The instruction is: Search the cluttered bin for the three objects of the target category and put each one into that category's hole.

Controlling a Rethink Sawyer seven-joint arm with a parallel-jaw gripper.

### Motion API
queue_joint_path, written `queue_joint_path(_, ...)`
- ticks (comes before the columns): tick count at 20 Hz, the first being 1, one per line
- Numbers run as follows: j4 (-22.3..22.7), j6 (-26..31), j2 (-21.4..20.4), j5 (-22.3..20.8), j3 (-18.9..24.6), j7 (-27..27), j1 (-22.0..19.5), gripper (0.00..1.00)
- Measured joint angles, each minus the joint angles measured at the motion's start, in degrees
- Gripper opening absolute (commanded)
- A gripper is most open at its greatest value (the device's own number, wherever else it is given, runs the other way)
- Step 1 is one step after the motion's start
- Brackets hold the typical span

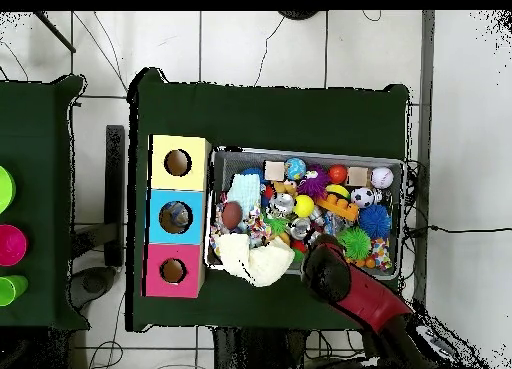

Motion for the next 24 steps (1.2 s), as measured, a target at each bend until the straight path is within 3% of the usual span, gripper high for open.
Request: queue_joint_path(24, 0.0, -0.2, -2.7, 0.0, -0.1, 0.0, 2.6, 1.00)
